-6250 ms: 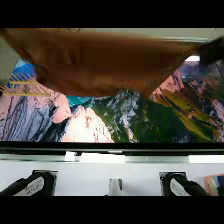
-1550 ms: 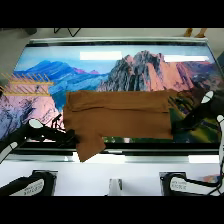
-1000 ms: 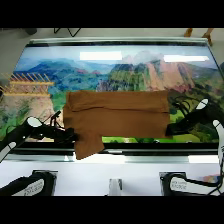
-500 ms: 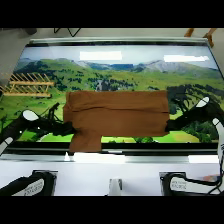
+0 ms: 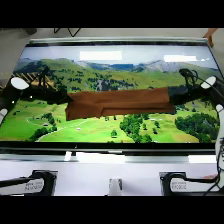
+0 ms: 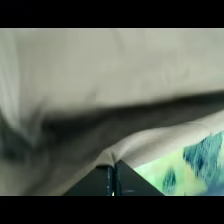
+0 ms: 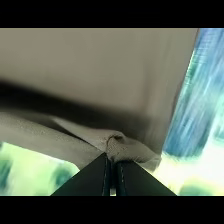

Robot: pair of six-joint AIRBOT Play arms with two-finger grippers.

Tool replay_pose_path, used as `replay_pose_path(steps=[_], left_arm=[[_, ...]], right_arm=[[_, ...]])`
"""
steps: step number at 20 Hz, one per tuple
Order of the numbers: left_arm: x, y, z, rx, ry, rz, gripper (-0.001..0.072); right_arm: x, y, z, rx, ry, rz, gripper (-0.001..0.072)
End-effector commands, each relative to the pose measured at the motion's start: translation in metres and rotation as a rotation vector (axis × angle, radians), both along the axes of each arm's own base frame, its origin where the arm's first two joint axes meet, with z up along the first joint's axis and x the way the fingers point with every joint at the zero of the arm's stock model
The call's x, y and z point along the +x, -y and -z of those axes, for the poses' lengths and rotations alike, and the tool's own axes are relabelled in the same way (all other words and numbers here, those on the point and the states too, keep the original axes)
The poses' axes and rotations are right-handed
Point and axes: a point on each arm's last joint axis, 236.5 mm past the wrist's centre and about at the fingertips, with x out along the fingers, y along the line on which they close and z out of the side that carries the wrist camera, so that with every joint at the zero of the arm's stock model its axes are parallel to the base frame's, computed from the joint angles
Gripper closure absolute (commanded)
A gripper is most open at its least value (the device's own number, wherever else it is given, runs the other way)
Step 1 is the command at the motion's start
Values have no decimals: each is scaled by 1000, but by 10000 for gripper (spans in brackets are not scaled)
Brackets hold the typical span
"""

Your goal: Fold the shirts.

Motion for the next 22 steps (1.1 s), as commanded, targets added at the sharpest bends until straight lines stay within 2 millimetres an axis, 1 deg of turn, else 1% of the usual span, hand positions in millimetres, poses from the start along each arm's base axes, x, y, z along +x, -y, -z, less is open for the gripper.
replay_pose_path(steps=[1, 2, 4, 6, 7, 8, 9, 10, 11, 12, 13, 14, 15, 16, 18, 20, 22], left_arm=[[51, -2, 11, -19, -20, -57, 671], [63, -4, 17, -26, -35, -78, 670], [74, -4, 33, -29, -61, -86, 670], [72, 0, 56, -35, -122, -94, 666], [68, 5, 68, -36, -156, -84, 589], [63, 10, 76, -39, -191, -77, 309], [57, 12, 81, -45, -227, -78, 46], [53, 12, 80, -47, -242, -63, 36], [51, 10, 74, -49, -246, -45, 37], [51, 7, 64, -54, -244, -38, 38], [53, 3, 50, -56, -224, -27, 55], [57, 2, 33, -55, -186, -17, 55], [61, 3, 15, -54, -143, -15, 55], [63, 5, -3, -53, -100, -9, 55], [64, 17, -41, -51, -15, 18, 55], [57, 33, -70, -50, 51, 55, 55], [46, 51, -93, -47, 107, 105, 56]], right_arm=[[60, 1, 0, -92, 100, 27, 688], [72, 2, 2, -81, 104, 44, 688], [85, 3, 11, -70, 99, 62, 687], [87, -2, 29, -35, 69, 74, 685], [85, -8, 38, -6, 45, 78, 616], [84, -15, 45, 27, 30, 76, 430], [85, -22, 45, 49, 35, 42, 234], [86, -23, 40, 41, 56, -2, 115], [86, -16, 31, 10, 75, -35, 75], [86, -1, 23, -25, 91, -35, 49], [86, 19, 18, -42, 100, 4, 51], [83, 35, 18, -17, 90, 74, 52], [78, 47, 24, 33, 68, 134, 51], [75, 50, 31, 95, 44, 171, 49], [68, 41, 48, 213, -15, 206, 44], [65, 31, 63, 246, -54, 195, 36], [67, 18, 70, 291, -68, 196, 37]])
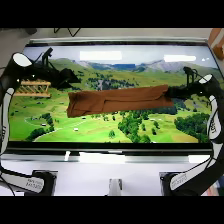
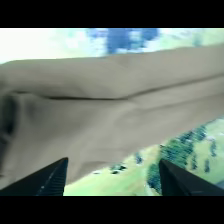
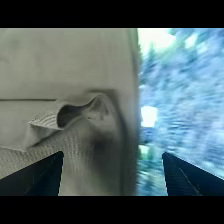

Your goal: Fold the shirts.

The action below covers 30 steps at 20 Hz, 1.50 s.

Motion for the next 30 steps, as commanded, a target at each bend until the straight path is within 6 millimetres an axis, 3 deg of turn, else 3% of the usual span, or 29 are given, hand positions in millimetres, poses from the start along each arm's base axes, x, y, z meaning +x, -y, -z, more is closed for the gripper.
replay_pose_path(steps=[1, 3, 7, 8, 9, 10, 11, 13, 14, 16, 17, 22, 24, 27, 30], left_arm=[[-16, 26, -45, 2, 107, 72, 56], [-25, 40, -56, -1, 130, 104, 56], [-38, 69, -57, -6, 131, 167, 56], [-42, 76, -56, -7, 130, 183, 56], [-44, 82, -54, -7, 126, 198, 56], [-48, 90, -50, -7, 118, 215, 79], [-50, 97, -46, -7, 109, 231, 113], [-53, 115, -32, -8, 92, 257, 117], [-52, 127, -22, -9, 87, 267, 195], [-52, 158, 1, -23, 57, 271, 551], [-52, 177, 14, -39, 49, 274, 643], [-41, 281, 64, -305, -54, 116, 668], [-40, 304, 81, -396, -130, 43, 670], [-60, 331, 101, -422, -176, 61, 670], [-79, 362, 106, -453, -196, 46, 669]], right_arm=[[1, -19, 11, 117, -26, 20, 37], [4, -32, 12, 164, -24, 25, 40], [5, -64, 21, 178, -44, -27, 65], [7, -71, 21, 173, -36, -42, 152], [9, -78, 20, 172, -29, -48, 351], [11, -83, 18, 186, -20, -47, 595], [14, -86, 13, 203, -9, -39, 687], [18, -88, -3, 208, 33, -55, 688], [19, -88, -17, 197, 62, -74, 688], [17, -91, -52, 178, 121, -121, 689], [13, -94, -71, 174, 143, -145, 689], [-43, -118, -165, 184, 174, -303, 690], [-66, -125, -197, 182, 186, -343, 690], [-99, -134, -246, 165, 235, -366, 690], [-131, -141, -275, 160, 240, -389, 690]])
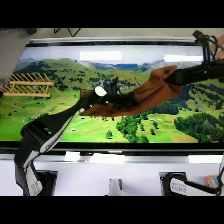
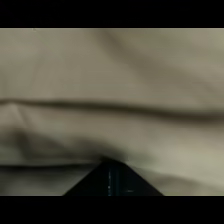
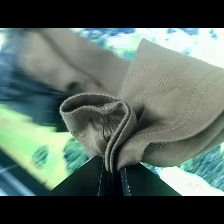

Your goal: Fold the shirts.

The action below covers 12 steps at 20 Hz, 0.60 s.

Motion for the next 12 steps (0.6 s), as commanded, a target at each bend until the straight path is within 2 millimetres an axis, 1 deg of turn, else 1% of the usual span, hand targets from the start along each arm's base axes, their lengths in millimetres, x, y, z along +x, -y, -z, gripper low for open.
replay_pose_path(steps=[1, 2, 3, 4, 5, 6, 8, 9, 10, 11, 12], left_arm=[[-19, 41, 8, -76, -69, -54, 669], [-24, 49, 8, -86, -73, -63, 669], [-24, 52, 9, -83, -62, -76, 670], [-19, 49, 8, -83, -57, -85, 671], [-10, 40, 2, -85, -29, -80, 672], [-2, 28, -8, -81, 20, -53, 673], [11, -11, -41, -23, 149, 31, 674], [17, -38, -60, 39, 233, 73, 674], [23, -66, -82, 101, 314, 96, 674], [31, -99, -108, 169, 403, 100, 674], [38, -130, -137, 222, 480, 83, 673]], right_arm=[[-44, -11, -33, -10, -5, -43, 689], [-47, -11, -35, -12, -9, -39, 689], [-48, -10, -35, -10, -14, -29, 689], [-48, -10, -35, -9, -16, -25, 689], [-47, -10, -34, -4, -22, -14, 689], [-46, -10, -34, -2, -23, -10, 689], [-40, -16, -27, -46, -11, -15, 689], [-34, -22, -22, -76, 1, -17, 689], [-24, -34, -16, -91, 11, -11, 689], [-13, -51, -10, -89, 25, -20, 689], [-1, -75, -2, -72, 37, -34, 689]])
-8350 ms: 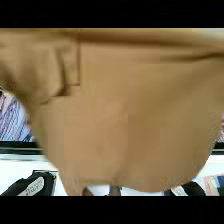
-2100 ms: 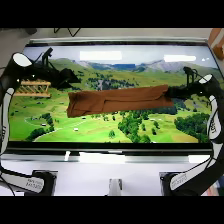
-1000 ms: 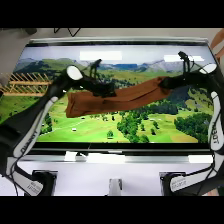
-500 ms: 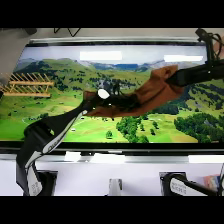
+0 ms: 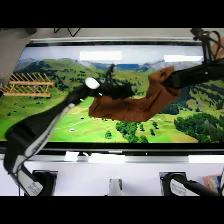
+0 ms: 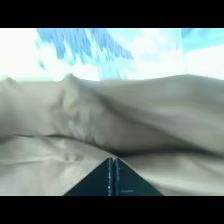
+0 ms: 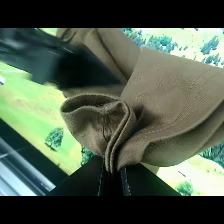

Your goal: Fold the shirts.

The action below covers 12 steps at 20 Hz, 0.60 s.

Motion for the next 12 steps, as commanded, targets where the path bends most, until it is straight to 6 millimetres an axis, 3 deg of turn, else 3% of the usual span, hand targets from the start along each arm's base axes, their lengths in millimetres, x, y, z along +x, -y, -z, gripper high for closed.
replay_pose_path(steps=[1, 4, 7, 8, 9, 10, 12], left_arm=[[15, -109, -78, 223, 277, -17, 673], [6, -190, -184, 213, 453, -161, 672], [-30, -237, -265, 180, 595, -271, 671], [-45, -245, -287, 161, 630, -298, 672], [-60, -249, -304, 151, 670, -308, 672], [-74, -251, -319, 140, 706, -314, 672], [-95, -254, -339, 126, 755, -321, 671]], right_arm=[[36, -60, 23, 6, 44, -8, 688], [53, -150, 69, 65, 31, -76, 688], [48, -234, 129, 123, -47, -104, 687], [48, -253, 151, 127, -72, -84, 639], [48, -270, 165, 151, -93, -59, 415], [47, -286, 174, 189, -107, -52, 273], [37, -298, 176, 231, -136, -97, 132]])
